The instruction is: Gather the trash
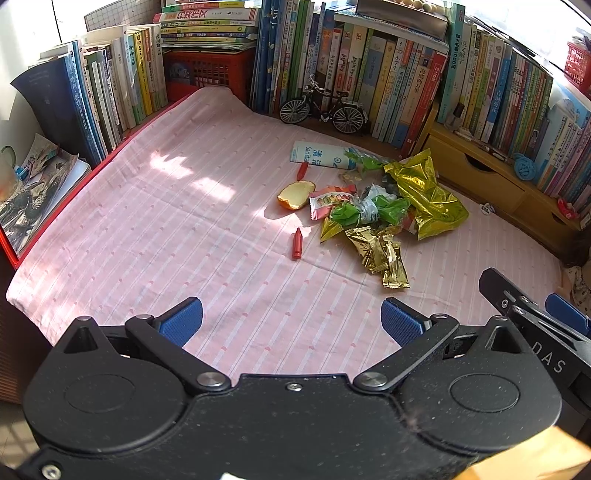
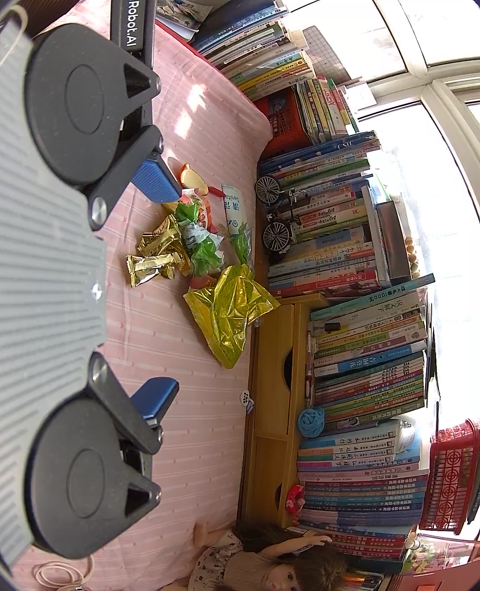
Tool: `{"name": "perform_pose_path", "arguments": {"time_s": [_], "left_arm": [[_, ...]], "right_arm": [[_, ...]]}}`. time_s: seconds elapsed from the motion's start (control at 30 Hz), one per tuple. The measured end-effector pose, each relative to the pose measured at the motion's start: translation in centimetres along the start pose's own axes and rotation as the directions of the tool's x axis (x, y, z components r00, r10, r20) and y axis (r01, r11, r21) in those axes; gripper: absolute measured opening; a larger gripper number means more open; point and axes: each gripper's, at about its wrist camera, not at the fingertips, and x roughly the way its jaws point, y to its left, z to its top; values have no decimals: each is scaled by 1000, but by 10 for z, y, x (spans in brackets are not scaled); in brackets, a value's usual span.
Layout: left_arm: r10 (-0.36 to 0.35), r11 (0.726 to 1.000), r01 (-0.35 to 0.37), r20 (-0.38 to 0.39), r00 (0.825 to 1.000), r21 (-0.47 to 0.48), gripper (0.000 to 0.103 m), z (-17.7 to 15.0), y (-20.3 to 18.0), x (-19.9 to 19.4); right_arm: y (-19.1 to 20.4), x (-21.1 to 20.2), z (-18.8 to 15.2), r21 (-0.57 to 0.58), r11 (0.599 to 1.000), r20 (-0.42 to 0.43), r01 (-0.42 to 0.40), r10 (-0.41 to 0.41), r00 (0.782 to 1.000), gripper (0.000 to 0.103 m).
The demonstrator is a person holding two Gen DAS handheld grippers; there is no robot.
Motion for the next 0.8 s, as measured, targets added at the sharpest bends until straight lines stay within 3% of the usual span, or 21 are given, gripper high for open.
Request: {"name": "perform_pose_path", "arguments": {"time_s": [0.8], "left_arm": [[-4,1000,4,-7,1000,-6,103,-1,1,2]], "right_arm": [[1,2,-4,2,1000,-20,-3,3,1000,103]]}}
